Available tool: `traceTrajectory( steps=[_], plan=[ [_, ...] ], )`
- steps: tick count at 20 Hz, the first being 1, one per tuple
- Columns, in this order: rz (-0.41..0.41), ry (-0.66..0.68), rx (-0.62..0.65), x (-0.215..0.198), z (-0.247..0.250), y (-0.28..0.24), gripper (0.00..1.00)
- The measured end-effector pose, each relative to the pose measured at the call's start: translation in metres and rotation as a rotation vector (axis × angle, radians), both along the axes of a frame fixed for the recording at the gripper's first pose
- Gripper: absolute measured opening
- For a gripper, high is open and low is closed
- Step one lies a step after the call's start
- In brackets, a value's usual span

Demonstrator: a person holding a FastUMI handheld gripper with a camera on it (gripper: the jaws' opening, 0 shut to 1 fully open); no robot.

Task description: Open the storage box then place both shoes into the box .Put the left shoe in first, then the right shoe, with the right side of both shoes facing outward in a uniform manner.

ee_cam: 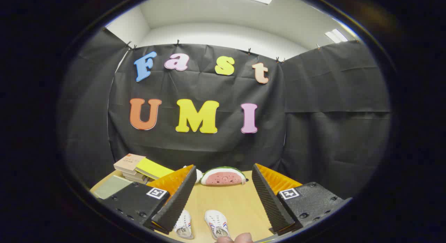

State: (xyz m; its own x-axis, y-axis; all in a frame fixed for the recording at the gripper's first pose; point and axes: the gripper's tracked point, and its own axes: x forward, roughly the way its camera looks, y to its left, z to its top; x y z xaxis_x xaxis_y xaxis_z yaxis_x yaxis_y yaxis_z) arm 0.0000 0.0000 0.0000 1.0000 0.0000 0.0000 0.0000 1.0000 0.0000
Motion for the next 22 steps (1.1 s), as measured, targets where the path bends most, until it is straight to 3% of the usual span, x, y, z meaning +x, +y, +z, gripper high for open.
traceTrajectory(
  steps=[22],
  plan=[
    [0.119,0.024,-0.051,0.005,-0.012,0.024,1.0]
  ],
)
